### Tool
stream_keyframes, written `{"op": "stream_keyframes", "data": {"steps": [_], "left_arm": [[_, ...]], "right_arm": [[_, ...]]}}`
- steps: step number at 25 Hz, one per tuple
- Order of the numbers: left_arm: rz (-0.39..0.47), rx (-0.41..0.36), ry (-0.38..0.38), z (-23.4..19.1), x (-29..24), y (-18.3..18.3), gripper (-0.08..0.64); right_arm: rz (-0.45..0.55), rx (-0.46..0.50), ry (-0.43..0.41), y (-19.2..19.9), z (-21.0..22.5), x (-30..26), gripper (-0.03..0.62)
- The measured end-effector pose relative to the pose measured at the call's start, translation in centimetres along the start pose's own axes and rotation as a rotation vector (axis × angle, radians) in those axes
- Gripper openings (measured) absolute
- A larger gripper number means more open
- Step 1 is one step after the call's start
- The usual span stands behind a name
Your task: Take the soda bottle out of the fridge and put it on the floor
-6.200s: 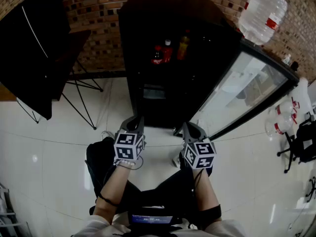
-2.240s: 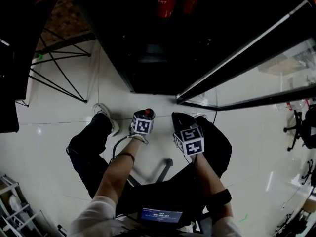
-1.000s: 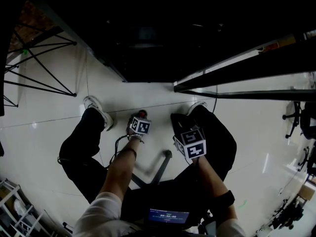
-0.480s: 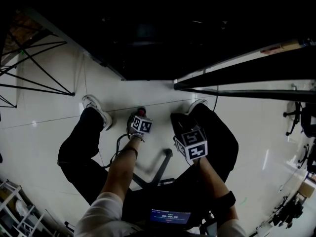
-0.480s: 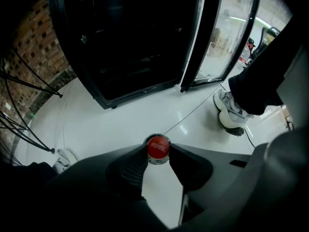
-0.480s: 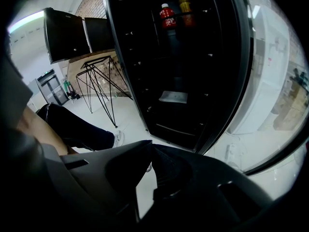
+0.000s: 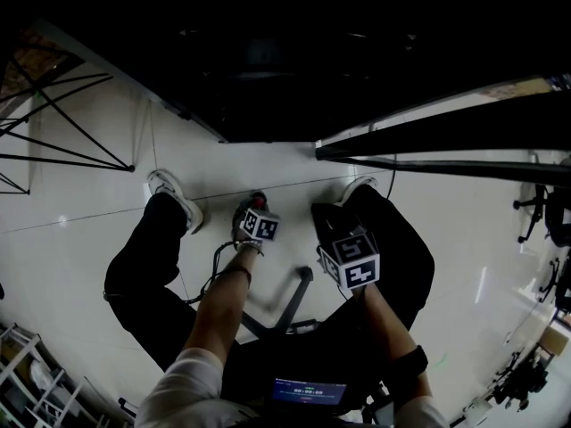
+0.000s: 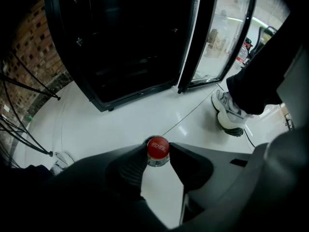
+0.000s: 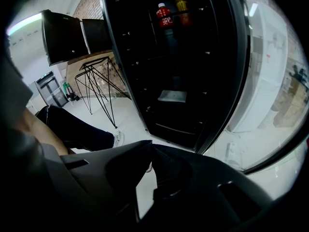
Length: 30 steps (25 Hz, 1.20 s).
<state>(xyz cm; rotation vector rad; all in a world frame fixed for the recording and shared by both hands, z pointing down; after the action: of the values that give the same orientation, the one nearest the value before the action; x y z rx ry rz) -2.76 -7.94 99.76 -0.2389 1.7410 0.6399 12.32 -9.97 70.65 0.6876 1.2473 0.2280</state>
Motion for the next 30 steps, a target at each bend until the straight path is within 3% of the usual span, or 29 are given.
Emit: {"op": "stream_keyframes", "data": {"steps": [10, 20, 27, 30], "left_arm": [[0.065, 0.051, 0.032, -0.3, 1.0, -0.4, 0.202], [0.317, 0.106, -0.026, -2.8, 10.0, -4.9, 0.199], [0.555, 0.105, -0.044, -1.6, 22.5, -9.7, 0.024], [0.674, 0.105, -0.031, -1.4, 28.5, -12.7, 0.002]], "right_arm": [[-0.006, -0.01, 0.0, 0.3, 0.2, -0.2, 0.012], [0.064, 0.021, 0.01, -1.5, -0.5, 0.8, 0.012], [0.134, 0.037, 0.017, -4.1, -1.9, 5.8, 0.012], [0.202, 0.033, 0.029, -6.9, -1.9, 8.2, 0.014]]}}
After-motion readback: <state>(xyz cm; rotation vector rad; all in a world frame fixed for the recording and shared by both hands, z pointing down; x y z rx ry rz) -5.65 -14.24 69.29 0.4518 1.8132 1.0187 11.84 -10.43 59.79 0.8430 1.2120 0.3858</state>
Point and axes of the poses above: the fingertips, and each gripper's own axes: x backward along the fingers, z to its right, y out of its underside, the point moved 5 cm from there along x, backward along the fingers, and after that the axes turned 6 degrees about y, right-handed, at the moved point
